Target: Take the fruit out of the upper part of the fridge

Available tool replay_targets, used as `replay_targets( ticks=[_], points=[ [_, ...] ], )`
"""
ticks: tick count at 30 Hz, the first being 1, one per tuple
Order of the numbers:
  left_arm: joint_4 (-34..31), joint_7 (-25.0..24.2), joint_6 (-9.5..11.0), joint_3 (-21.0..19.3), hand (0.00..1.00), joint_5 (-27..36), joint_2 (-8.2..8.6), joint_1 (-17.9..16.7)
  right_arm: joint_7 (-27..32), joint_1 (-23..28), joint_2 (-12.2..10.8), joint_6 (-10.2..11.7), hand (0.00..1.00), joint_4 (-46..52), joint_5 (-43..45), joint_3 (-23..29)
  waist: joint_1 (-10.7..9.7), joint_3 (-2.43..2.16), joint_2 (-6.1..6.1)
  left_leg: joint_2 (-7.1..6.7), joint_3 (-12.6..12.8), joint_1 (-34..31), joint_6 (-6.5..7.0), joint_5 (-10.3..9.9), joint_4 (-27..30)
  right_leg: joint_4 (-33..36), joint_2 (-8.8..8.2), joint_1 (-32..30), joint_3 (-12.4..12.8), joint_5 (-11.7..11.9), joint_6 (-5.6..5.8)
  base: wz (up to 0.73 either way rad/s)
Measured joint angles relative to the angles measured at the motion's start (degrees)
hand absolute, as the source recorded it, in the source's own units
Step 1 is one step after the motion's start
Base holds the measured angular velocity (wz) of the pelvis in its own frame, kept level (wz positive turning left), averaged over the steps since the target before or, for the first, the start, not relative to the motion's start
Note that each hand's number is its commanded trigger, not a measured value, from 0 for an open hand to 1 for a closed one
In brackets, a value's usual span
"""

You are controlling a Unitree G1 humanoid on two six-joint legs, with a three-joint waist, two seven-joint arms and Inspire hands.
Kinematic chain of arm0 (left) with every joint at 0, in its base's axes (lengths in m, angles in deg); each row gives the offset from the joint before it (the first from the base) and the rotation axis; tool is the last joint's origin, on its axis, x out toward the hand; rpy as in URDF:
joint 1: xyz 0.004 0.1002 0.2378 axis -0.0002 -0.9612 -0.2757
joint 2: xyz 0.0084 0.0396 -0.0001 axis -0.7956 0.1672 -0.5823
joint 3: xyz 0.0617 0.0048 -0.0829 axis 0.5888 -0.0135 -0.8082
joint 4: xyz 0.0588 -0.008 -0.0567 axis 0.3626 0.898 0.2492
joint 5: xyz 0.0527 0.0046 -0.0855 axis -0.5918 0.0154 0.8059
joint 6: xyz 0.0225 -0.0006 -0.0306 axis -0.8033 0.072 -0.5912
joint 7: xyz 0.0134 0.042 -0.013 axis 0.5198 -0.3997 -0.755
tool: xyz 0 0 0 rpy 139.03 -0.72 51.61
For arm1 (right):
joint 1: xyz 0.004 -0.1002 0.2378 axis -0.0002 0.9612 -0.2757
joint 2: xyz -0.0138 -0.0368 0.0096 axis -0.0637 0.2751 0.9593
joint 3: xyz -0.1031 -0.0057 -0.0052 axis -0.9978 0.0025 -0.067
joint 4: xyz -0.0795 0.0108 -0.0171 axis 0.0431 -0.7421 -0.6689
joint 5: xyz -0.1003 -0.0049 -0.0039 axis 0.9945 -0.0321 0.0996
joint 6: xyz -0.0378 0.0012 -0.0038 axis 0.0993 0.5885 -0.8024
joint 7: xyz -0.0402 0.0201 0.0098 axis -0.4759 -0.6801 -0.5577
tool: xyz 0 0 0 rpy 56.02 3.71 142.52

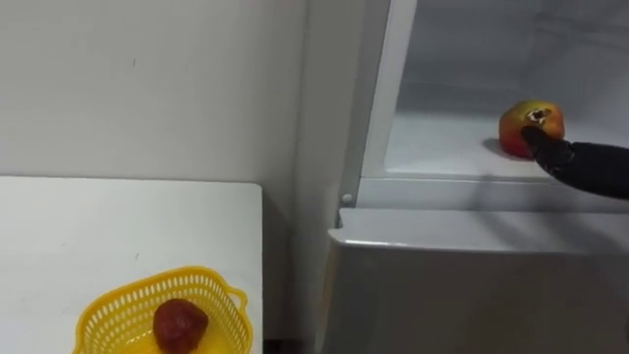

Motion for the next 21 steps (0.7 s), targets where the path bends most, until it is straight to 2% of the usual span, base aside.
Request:
replay_targets(
  ticks=[5, 10, 14, 18, 21],
  points=[
    [-0.6, 0.1, -0.4, -0.8, 0.0, -0.1, 0.01, 0.0, 0.0, -0.1, 2.2, 0.0, 0.0, -3.4, -0.1, 0.0, 0.1, 0.2, 0.28, 0.04, -0.6, 0.1, 0.0, 0.0, 0.0, 0.0, -0.05, 0.4, -0.6, 0.0, 0.0, 0.06],
    [-3.0, -0.3, -0.9, -1.5, 0.0, 0.0, -0.3, -0.6, -0.4, -0.1, 3.2, -1.0, 0.0, -4.6, -0.9, 0.0, 0.0, 0.41, 0.6, 0.03, -1.0, 0.0, 0.0, 0.0, 0.0, 0.1, -0.07, 0.4, -0.7, 0.0, 0.0, 0.0],
    [-4.8, -0.4, -0.9, -2.2, 0.0, 0.0, -0.72, -1.5, -0.5, -1.1, 6.0, -2.5, 0.0, -4.8, -2.0, -0.5, 0.1, 0.29, 0.39, 0.01, -1.0, 0.0, 0.0, 0.0, -0.1, 0.1, -0.07, 0.4, -0.8, 0.0, 0.0, 0.0],
    [-6.3, -0.5, -1.1, -2.1, 0.0, 0.0, -1.55, -2.3, -0.7, -1.4, 8.5, -3.4, 0.0, -5.1, -2.0, -0.8, 0.8, 0.0, -0.38, 0.03, -1.0, 0.0, 0.0, 0.0, -0.2, 0.1, 0.0, 0.4, -0.8, 0.0, 0.0, 0.0],
    [-8.5, -0.7, -1.3, -2.1, 0.0, 0.0, -2.22, -3.0, -1.0, -3.3, 8.9, -4.0, 0.0, -7.0, -2.0, -2.0, 1.1, -0.08, -0.87, 0.03, -1.0, 0.0, 0.0, 0.0, -0.2, 0.1, -0.01, 0.4, -0.9, 0.0, 0.0, 0.0]
  ],
)
